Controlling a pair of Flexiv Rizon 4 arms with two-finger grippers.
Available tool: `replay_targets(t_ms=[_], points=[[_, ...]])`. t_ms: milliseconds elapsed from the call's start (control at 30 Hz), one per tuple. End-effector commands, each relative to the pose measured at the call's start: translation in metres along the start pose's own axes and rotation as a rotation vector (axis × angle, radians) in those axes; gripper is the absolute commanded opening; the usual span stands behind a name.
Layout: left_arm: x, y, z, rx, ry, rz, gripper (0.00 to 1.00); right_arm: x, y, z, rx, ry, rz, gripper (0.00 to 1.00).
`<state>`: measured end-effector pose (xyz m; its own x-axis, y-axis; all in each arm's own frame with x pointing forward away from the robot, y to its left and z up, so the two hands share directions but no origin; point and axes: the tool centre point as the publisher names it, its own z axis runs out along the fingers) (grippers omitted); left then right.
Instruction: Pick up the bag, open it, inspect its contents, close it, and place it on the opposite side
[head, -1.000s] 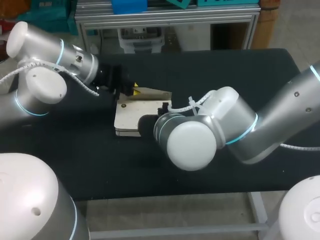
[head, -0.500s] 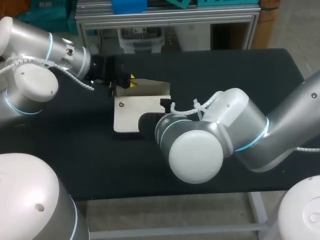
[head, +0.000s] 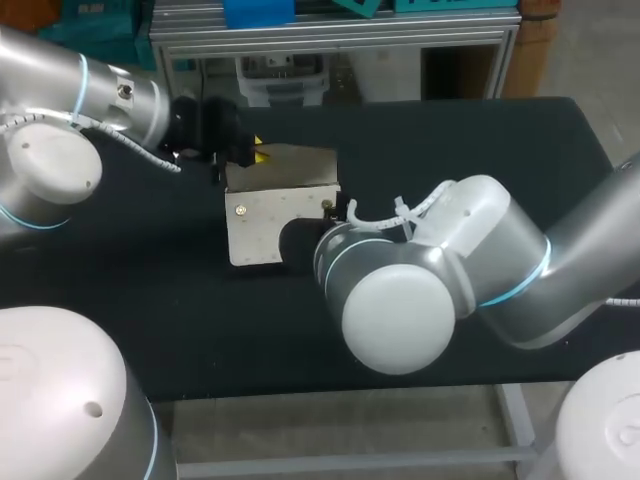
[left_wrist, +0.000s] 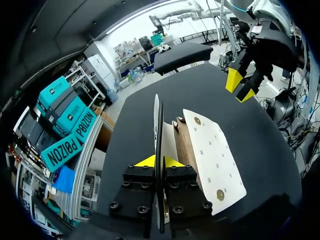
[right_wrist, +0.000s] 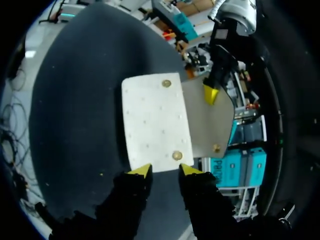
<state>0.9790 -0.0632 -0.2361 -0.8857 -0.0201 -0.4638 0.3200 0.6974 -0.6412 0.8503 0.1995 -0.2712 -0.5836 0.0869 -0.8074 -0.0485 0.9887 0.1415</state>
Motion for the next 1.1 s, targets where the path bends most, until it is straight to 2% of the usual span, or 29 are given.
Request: replay_targets(t_ms=[33, 267, 467, 633, 867, 1100], points=[[-0.002, -0.003, -0.005, -0.010, 0.006, -0.002, 0.00, -0.003, -0.006, -0.001, -0.053, -0.035, -0.009, 0.00], [-0.002, -0.003, -0.005, -0.010, 0.006, -0.002, 0.00, -0.013, -0.001, -0.010, -0.087, -0.097, -0.003, 0.00], [-0.002, -0.003, -0.005, -0.010, 0.006, -0.002, 0.00, -0.021, 0.003, 0.001, -0.095, -0.111, -0.025, 0.00], [-0.008, -0.017, -0.008, 0.005, -0.006, 0.027, 0.00, -0.026, 0.001, 0.008, -0.087, -0.109, -0.030, 0.00], [-0.007, -0.038, -0.009, 0.023, 0.000, 0.082, 0.00, -0.035, -0.003, 0.026, -0.094, -0.103, -0.029, 0.00], [0.000, -0.041, -0.005, 0.011, 0.006, 0.091, 0.00, -0.052, -0.003, 0.036, -0.106, -0.106, -0.054, 0.00]])
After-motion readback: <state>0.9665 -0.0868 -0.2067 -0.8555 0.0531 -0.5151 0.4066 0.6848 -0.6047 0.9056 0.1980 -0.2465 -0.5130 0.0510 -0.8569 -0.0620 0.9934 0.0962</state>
